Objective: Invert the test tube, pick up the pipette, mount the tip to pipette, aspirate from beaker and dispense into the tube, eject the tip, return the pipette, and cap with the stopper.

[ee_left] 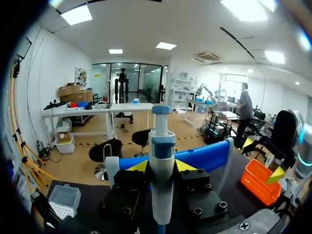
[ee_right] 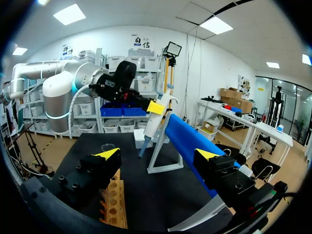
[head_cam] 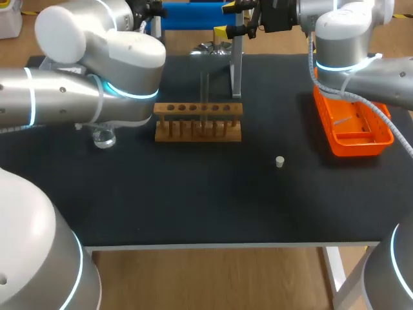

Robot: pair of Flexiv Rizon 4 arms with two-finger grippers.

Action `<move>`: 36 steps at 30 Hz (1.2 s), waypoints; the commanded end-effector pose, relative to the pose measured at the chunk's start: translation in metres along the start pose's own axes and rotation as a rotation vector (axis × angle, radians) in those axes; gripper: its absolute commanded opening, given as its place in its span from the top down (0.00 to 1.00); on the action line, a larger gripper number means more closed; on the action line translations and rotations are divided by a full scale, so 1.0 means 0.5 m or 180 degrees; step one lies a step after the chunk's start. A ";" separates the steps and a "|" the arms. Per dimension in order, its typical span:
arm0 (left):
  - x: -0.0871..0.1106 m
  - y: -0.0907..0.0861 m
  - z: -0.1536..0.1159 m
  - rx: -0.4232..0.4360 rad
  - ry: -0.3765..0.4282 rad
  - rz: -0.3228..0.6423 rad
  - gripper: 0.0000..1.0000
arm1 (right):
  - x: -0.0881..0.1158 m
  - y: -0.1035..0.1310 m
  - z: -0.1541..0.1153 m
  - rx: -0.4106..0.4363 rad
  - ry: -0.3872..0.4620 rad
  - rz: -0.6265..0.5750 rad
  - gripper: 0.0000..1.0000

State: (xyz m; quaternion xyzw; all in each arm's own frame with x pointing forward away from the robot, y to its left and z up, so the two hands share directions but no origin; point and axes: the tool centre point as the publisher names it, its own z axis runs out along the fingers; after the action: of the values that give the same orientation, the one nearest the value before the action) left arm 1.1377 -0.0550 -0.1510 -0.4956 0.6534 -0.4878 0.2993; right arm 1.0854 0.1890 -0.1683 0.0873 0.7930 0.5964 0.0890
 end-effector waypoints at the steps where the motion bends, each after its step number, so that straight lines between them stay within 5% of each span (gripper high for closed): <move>1: 0.005 -0.003 0.013 -0.0147 -0.0043 -0.0014 1.00 | 0.000 0.001 -0.001 0.0006 0.0003 0.0001 0.00; 36: -0.028 0.037 0.053 -0.0413 -0.0135 -0.0113 1.00 | 0.000 0.001 -0.001 0.0006 0.0003 0.0001 0.00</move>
State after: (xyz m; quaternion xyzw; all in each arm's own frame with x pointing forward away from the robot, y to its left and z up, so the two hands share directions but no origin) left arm 1.1536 -0.0490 -0.1810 -0.5339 0.6648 -0.4443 0.2750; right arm 1.0854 0.1890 -0.1683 0.0873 0.7930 0.5964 0.0890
